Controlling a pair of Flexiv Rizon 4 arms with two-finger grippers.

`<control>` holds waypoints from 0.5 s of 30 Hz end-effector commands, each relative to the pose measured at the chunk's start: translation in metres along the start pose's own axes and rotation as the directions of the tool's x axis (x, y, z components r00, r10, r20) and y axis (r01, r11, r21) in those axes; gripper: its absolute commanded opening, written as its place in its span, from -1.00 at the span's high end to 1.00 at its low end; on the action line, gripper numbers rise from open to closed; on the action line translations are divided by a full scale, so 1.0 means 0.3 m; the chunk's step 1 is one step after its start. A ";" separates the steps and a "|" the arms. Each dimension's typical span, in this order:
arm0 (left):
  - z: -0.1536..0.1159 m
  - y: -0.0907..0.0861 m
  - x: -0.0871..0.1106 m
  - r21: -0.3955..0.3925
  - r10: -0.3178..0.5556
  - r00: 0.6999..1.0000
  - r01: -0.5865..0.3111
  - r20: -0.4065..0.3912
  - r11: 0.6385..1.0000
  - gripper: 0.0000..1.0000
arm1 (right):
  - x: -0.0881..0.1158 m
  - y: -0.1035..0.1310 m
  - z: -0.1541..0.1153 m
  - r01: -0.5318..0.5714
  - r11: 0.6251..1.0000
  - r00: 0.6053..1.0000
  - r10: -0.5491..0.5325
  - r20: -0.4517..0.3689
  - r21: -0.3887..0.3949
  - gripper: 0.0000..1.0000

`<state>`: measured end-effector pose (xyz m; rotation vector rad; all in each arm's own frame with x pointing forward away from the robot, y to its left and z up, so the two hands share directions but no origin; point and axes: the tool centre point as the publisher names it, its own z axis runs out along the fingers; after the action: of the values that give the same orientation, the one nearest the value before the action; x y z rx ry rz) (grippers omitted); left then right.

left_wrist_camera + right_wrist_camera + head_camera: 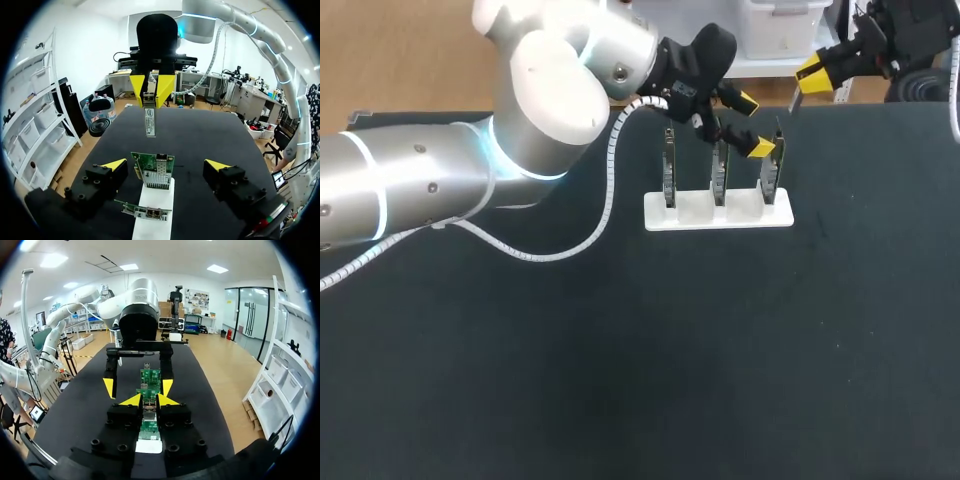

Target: Pick up the optical module with the left hand, and insert it into the network port with the right hand.

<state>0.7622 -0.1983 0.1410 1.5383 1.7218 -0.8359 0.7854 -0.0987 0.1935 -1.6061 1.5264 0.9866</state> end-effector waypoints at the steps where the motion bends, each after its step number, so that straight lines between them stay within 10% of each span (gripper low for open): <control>1: 0.002 0.005 0.000 0.003 -0.003 1.000 0.003 -0.006 1.000 -1.00 | -0.001 -0.004 -0.002 -0.002 1.000 1.000 0.002 -0.003 0.000 1.00; 15: 0.019 -0.019 -0.010 0.023 0.008 1.000 -0.008 -0.009 1.000 -1.00 | 0.001 -0.006 -0.002 -0.003 1.000 1.000 0.003 -0.001 0.003 1.00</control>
<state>0.7549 -0.2030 0.1405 1.5610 1.7132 -0.8477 0.7867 -0.0994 0.1937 -1.6037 1.5313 0.9837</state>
